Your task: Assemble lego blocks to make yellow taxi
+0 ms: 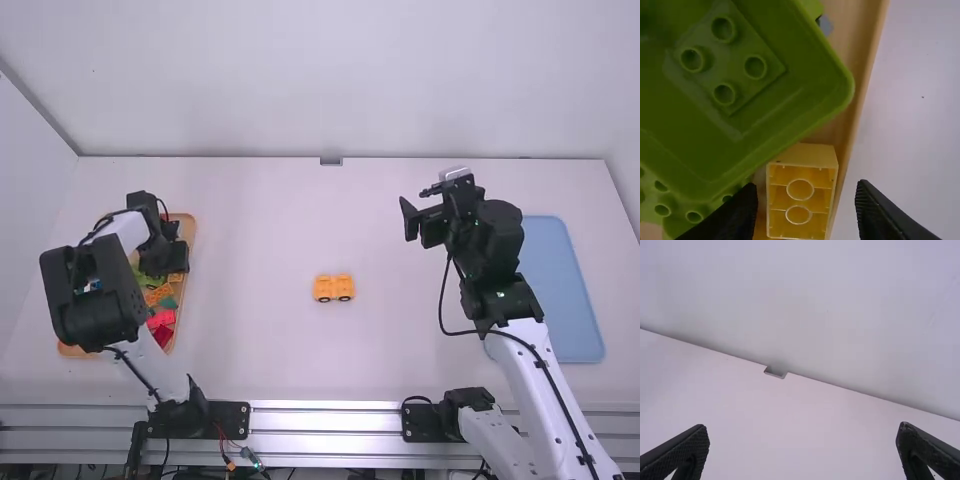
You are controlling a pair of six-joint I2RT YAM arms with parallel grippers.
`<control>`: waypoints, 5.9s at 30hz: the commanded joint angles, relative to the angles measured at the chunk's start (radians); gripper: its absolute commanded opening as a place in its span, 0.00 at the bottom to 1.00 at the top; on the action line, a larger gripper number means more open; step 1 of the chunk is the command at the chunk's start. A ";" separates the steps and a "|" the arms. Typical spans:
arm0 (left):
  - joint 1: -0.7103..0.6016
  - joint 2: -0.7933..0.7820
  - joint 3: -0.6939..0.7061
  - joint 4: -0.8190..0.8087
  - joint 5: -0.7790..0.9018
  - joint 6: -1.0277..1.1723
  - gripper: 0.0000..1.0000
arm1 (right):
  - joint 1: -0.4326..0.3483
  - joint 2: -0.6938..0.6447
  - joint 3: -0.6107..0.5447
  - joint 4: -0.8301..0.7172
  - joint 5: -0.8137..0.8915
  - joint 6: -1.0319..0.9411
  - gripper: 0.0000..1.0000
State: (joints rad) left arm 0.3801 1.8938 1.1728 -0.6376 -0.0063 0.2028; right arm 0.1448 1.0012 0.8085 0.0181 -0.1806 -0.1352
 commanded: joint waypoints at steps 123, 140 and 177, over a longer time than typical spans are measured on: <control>-0.544 -0.314 -0.359 1.611 1.349 -0.459 0.02 | 0.138 0.714 0.140 1.210 -1.146 0.759 0.63; -0.539 -0.314 -0.359 1.616 1.350 -0.476 0.02 | 0.165 0.714 0.140 1.165 -1.146 0.684 0.43; -0.543 -0.314 -0.359 1.041 0.684 -0.146 0.99 | -0.062 0.646 0.140 0.220 -0.426 0.163 0.05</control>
State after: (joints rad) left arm -0.1593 1.5784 0.8158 0.4072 0.8162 0.0303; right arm 0.0601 1.7035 0.9302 0.2787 -0.7738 0.1562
